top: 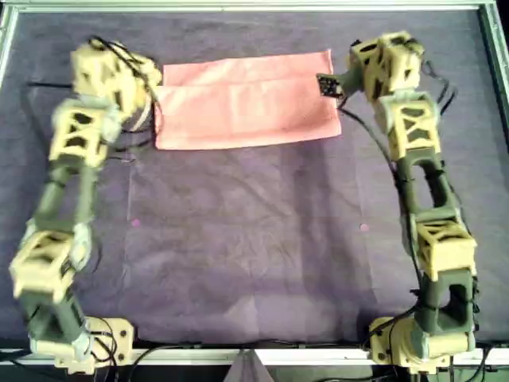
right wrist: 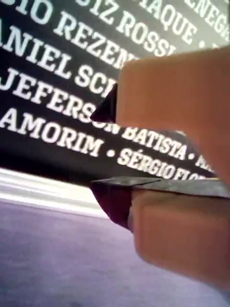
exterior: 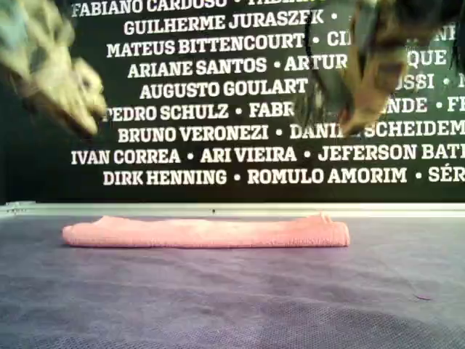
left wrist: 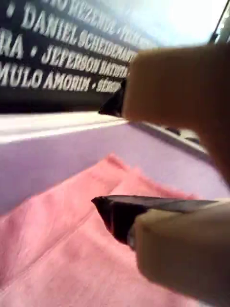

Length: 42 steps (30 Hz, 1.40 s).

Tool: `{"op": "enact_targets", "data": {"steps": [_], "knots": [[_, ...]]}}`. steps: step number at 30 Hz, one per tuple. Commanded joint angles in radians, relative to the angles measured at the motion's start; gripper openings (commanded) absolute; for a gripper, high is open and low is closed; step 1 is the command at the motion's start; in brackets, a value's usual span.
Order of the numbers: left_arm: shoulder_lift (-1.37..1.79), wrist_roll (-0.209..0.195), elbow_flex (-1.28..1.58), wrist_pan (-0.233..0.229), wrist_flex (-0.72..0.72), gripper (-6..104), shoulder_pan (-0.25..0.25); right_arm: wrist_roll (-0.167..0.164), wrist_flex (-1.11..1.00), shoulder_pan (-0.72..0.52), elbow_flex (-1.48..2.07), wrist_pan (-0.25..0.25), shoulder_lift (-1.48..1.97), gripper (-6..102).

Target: Fold a cloth

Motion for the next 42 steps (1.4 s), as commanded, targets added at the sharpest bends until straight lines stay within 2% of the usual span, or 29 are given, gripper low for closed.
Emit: {"op": "enact_targets", "data": {"steps": [1, 3, 9, 12, 16, 18, 23, 27, 29, 32, 34, 38, 42], "knots": [[0.38, -0.003, 0.13, -0.003, 0.107, 59, -0.011, 0.005, 0.242, 0.005, -0.066, -0.005, 0.318, 47], [0.546, -0.003, 0.258, -0.003, 0.164, 59, -0.015, 0.006, 0.407, 0.012, -0.067, -0.006, 0.431, 47], [1.003, -0.003, 0.649, -0.005, 0.173, 59, -0.011, 0.008, 0.73, -0.006, -0.072, -0.006, 0.689, 47], [1.224, -0.003, 0.827, -0.005, 0.173, 58, -0.011, 0.009, 0.804, -0.002, -0.067, -0.006, 0.871, 47], [1.497, -0.003, 1.019, -0.005, 0.173, 58, -0.011, 0.044, 0.821, -0.003, -0.063, -0.005, 1.091, 47], [1.612, -0.003, 1.097, -0.005, 0.173, 58, -0.011, 0.048, 0.824, -0.003, -0.06, 0.009, 1.161, 47], [1.795, -0.003, 1.235, -0.005, 0.173, 58, -0.011, 0.049, 0.824, -0.003, 0.149, 0.009, 1.313, 47], [1.852, -0.003, 1.304, -0.005, 0.173, 58, -0.011, 0.054, 0.818, -0.005, 0.532, -0.005, 1.526, 47], [1.871, -0.003, 1.336, -0.006, 0.173, 58, -0.008, 0.067, 0.802, -0.003, 0.726, -0.005, 1.7, 47], [1.902, -0.005, 1.405, -0.006, 0.172, 58, 0.028, 0.067, 0.767, 0.011, 1.008, -0.005, 1.953, 47], [1.91, -0.005, 1.459, -0.006, 0.17, 58, 0.058, 0.054, 0.696, 0.009, 1.2, 0.012, 2.08, 47], [1.91, -0.005, 1.566, -0.005, 0.169, 59, 0.109, 0.044, 0.508, 0.0, 1.563, 0.012, 2.229, 47], [1.91, 0.011, 1.652, -0.005, 0.158, 59, 0.114, 0.043, 0.242, -0.006, 1.933, 0.014, 2.256, 47]]}}
